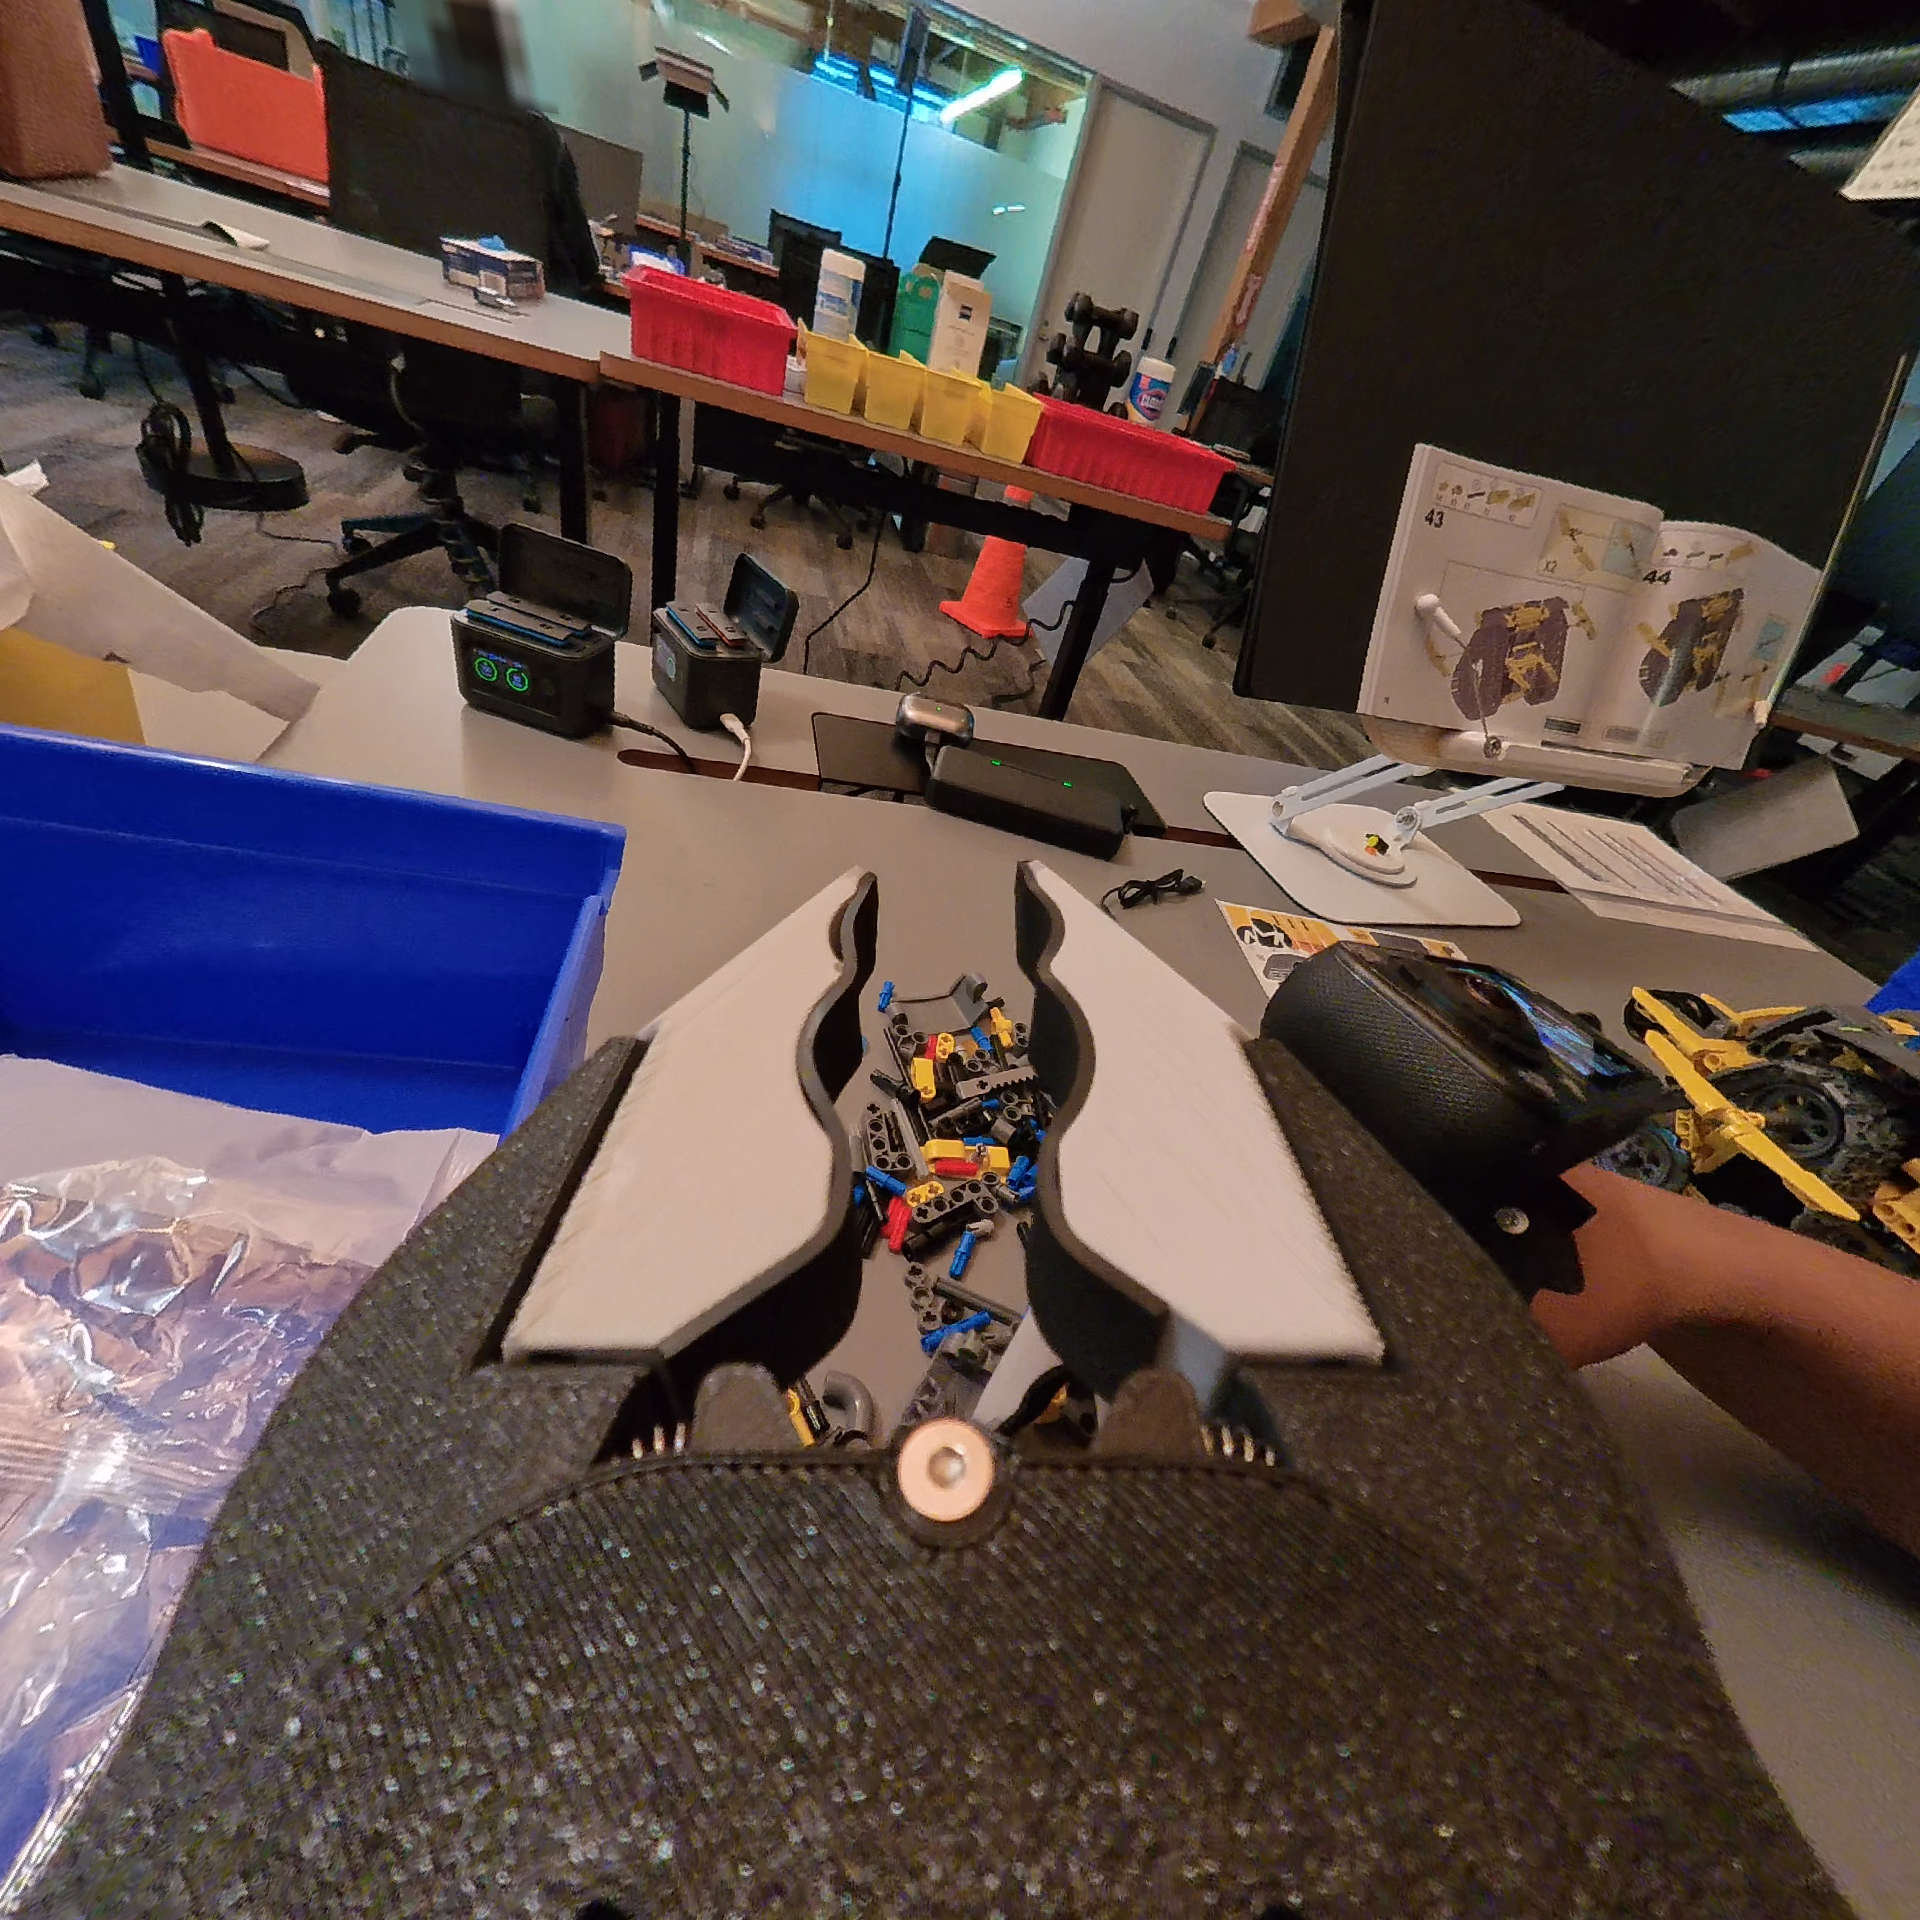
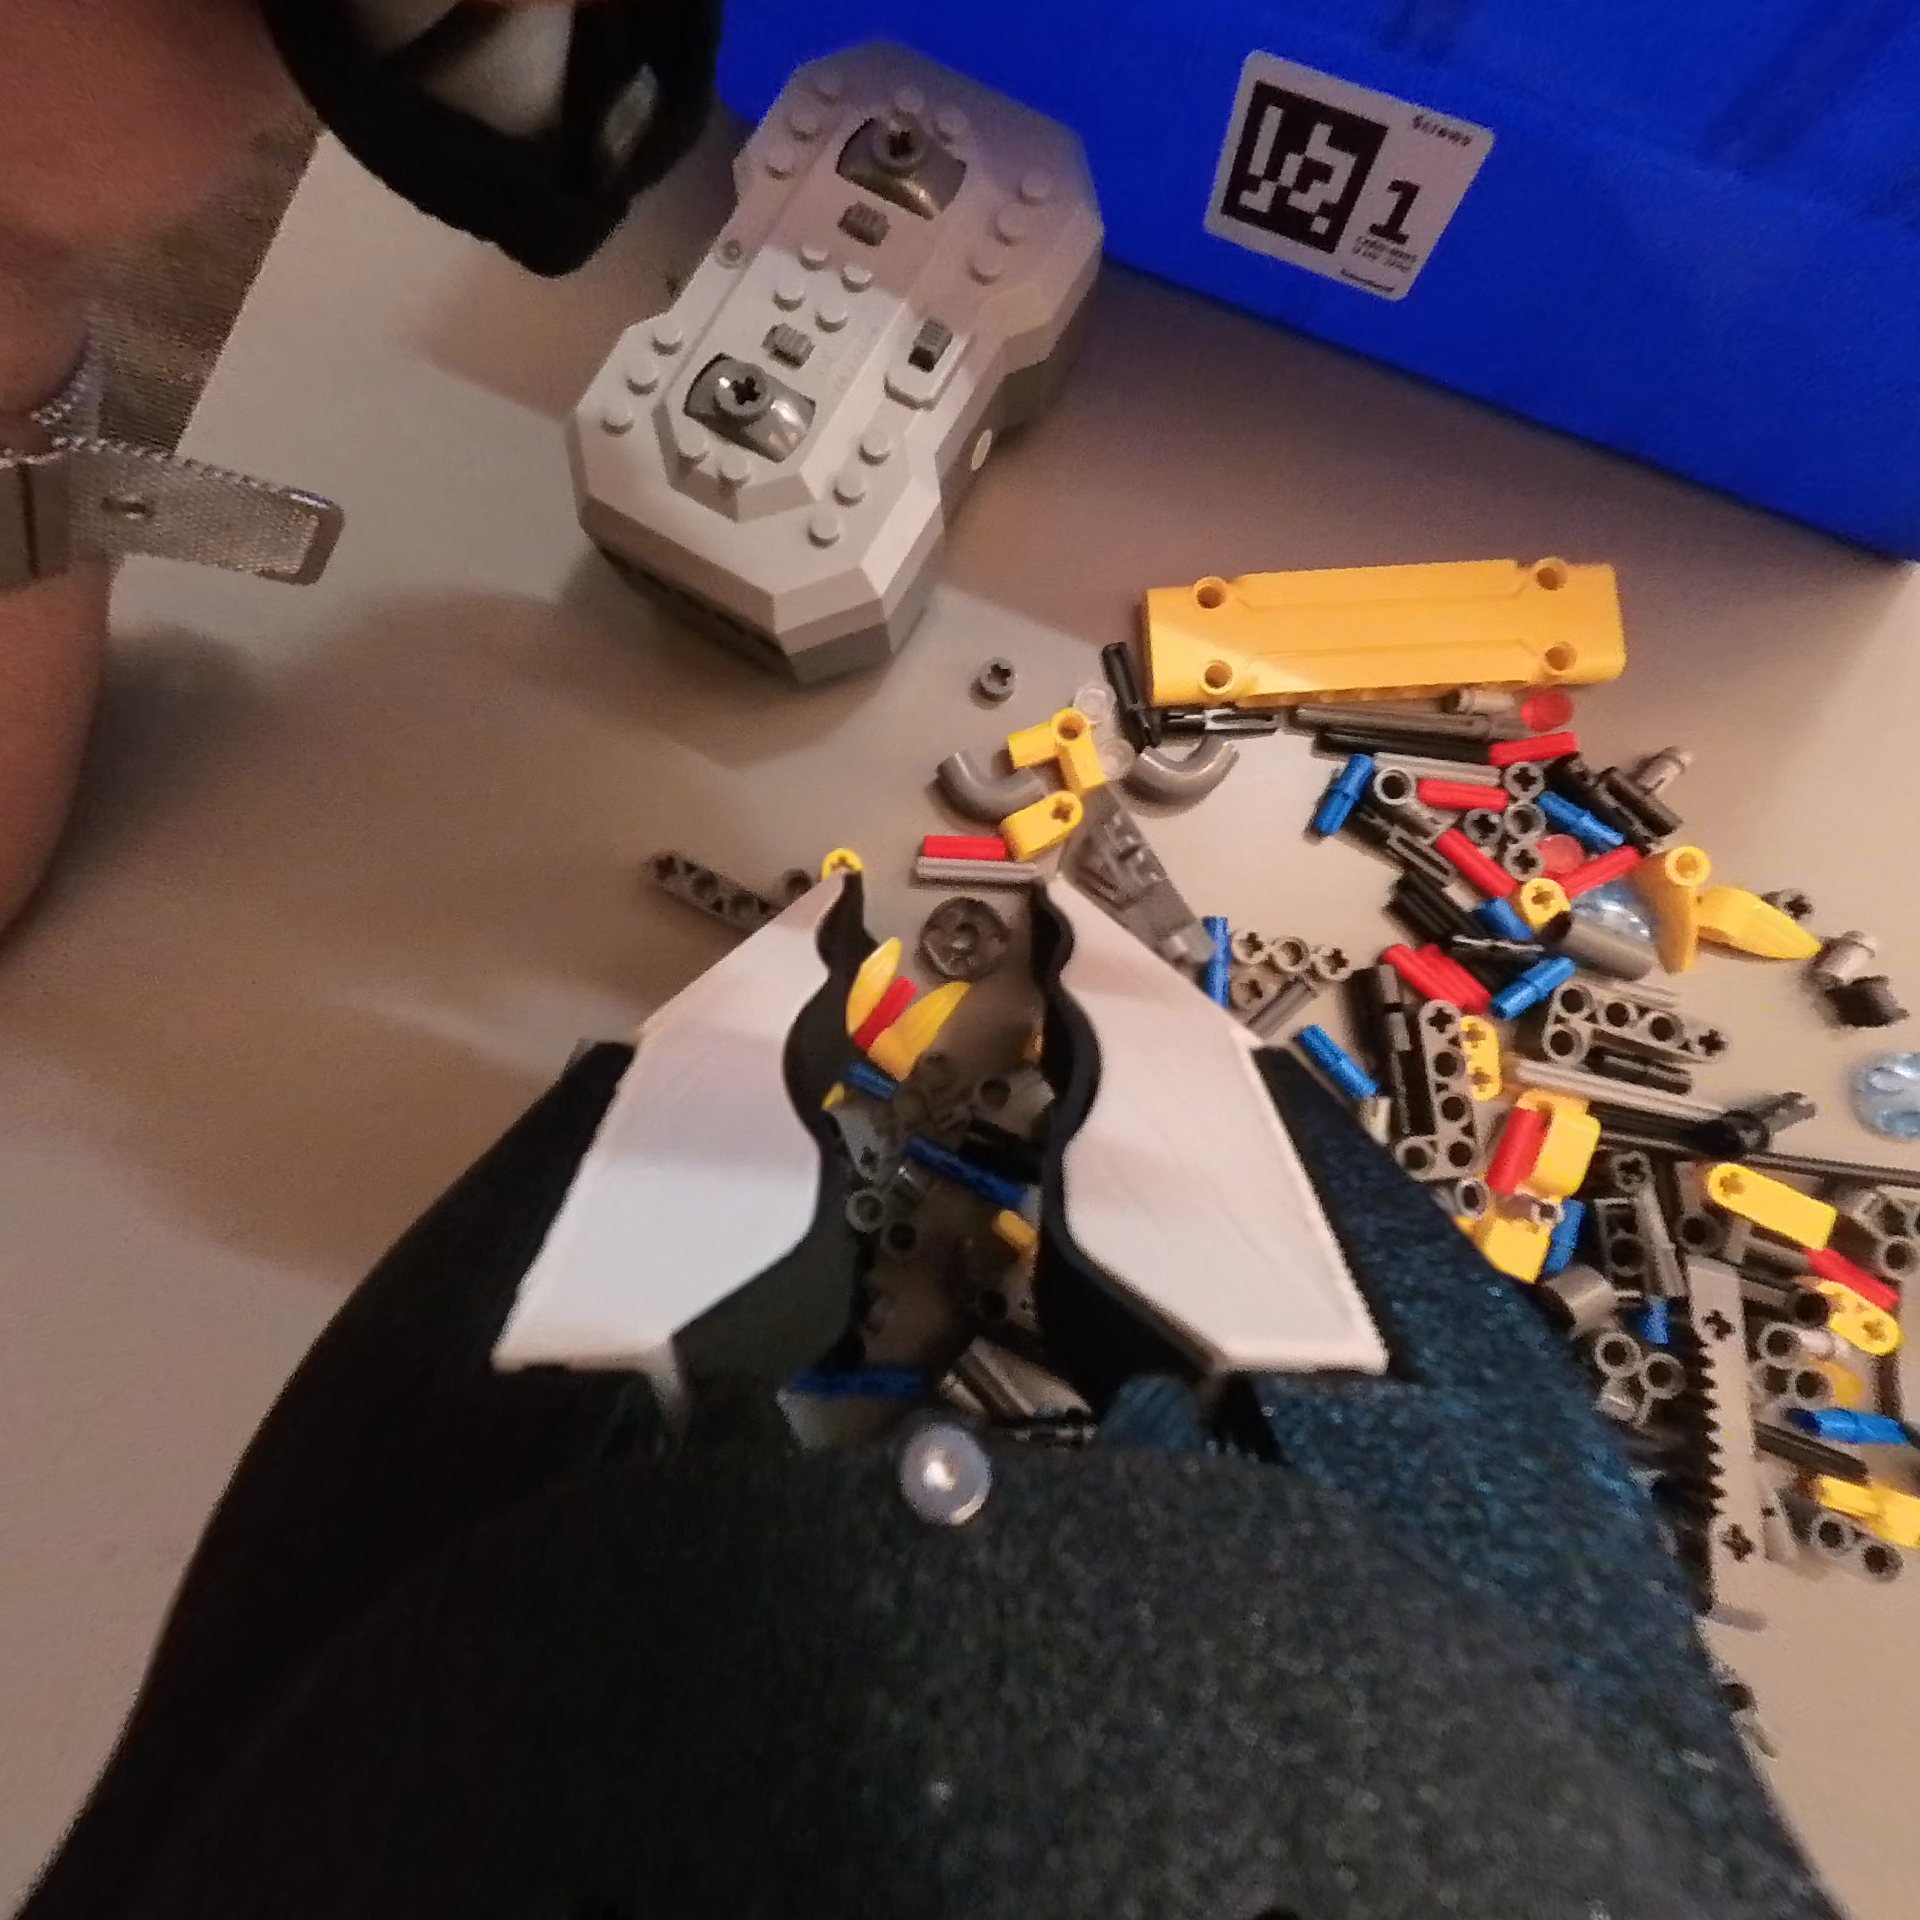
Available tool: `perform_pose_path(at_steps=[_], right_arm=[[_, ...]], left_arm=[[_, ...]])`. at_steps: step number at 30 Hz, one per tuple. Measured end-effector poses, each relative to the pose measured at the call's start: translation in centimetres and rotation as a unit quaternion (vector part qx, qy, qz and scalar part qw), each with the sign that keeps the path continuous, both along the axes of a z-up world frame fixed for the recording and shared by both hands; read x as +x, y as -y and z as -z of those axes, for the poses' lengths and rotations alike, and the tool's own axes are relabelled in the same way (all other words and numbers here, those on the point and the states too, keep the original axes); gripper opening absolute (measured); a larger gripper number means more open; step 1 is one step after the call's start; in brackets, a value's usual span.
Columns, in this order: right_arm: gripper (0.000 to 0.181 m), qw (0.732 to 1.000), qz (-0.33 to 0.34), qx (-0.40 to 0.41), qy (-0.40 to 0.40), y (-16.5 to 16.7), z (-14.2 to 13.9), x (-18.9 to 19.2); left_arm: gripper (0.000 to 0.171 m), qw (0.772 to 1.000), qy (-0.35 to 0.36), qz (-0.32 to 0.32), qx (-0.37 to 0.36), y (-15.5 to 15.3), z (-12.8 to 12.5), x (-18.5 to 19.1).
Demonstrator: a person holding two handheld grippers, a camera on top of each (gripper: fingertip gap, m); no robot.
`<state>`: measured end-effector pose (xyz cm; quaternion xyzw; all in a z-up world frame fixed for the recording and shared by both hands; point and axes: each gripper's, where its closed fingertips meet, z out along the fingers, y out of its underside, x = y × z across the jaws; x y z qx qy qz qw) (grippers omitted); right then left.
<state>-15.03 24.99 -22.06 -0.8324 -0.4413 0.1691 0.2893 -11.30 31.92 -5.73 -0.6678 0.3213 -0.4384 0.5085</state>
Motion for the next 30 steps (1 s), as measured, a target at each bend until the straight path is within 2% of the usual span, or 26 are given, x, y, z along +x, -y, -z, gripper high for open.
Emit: perform_pose_path(at_steps=[4,15,30], right_arm=[[0.035,1.0,0.001,-0.005,0.011,0.2,-0.05,0.43],[0.028,1.0,0.003,0.006,0.027,-0.35,0.18,0.34],[0.028,0.997,0.003,0.027,0.076,-0.16,0.23,0.25]], left_arm=[[0.024,1.0,0.0,0.0,0.001,0.02,-0.03,0.02],[0.024,1.0,0.001,0.001,0.001,0.05,-0.1,0.01],[0.026,1.0,0.001,-0.002,-0.001,-0.01,-0.13,-0.05]])
